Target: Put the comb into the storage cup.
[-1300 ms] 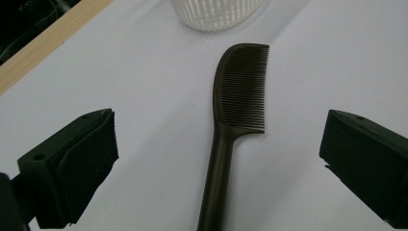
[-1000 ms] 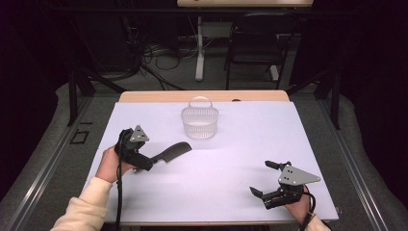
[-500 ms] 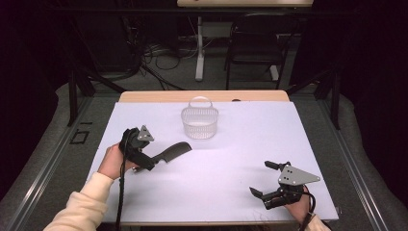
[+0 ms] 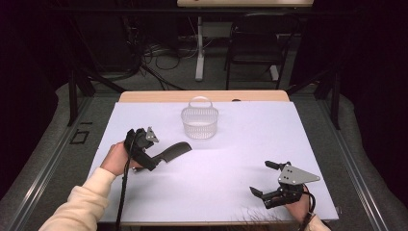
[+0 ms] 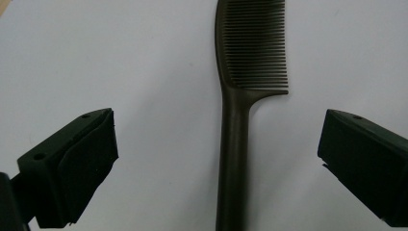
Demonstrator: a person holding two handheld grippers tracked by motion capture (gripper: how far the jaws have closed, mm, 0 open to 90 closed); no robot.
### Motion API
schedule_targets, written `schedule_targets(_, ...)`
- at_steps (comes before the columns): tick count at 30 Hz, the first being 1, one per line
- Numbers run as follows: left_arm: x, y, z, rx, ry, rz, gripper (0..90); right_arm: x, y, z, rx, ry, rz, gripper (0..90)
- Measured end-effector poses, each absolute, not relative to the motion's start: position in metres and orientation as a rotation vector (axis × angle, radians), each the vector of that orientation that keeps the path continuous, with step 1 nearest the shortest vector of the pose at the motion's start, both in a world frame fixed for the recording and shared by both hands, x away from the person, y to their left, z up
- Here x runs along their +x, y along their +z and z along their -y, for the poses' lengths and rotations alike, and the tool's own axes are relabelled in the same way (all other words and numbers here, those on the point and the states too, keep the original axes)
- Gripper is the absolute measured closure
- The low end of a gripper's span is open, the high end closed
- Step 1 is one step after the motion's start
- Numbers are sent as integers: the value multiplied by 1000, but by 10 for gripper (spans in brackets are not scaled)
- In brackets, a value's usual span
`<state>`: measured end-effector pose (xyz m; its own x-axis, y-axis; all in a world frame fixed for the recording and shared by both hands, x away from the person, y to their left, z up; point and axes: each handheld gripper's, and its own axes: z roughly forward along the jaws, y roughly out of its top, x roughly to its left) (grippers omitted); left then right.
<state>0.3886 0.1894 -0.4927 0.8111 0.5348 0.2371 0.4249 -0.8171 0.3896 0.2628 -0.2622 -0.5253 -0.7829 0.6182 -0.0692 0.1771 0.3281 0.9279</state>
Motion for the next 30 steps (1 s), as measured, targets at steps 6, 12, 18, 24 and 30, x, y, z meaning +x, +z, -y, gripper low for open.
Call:
schedule_targets(6, 392, -496, -189, 2707, 464, -729, 66, 263, -525, 262, 707, 1453, -2188, 0)
schedule_targets(12, 395, -501, -185, 2754, 425, -723, 260, 263, -525, 262, 708, 1448, -2185, 0)
schedule_targets(18, 400, -507, -181, 2796, 364, -761, 352, 263, -525, 262, 708, 1445, -2190, 0)
schedule_targets(24, 406, -513, -178, 2830, 307, -787, 494, 263, -526, 262, 708, 1441, -2194, 0)
schedule_targets(30, 412, -518, -177, 2848, 265, -793, 566, 263, -526, 262, 710, 1438, -2197, 0)
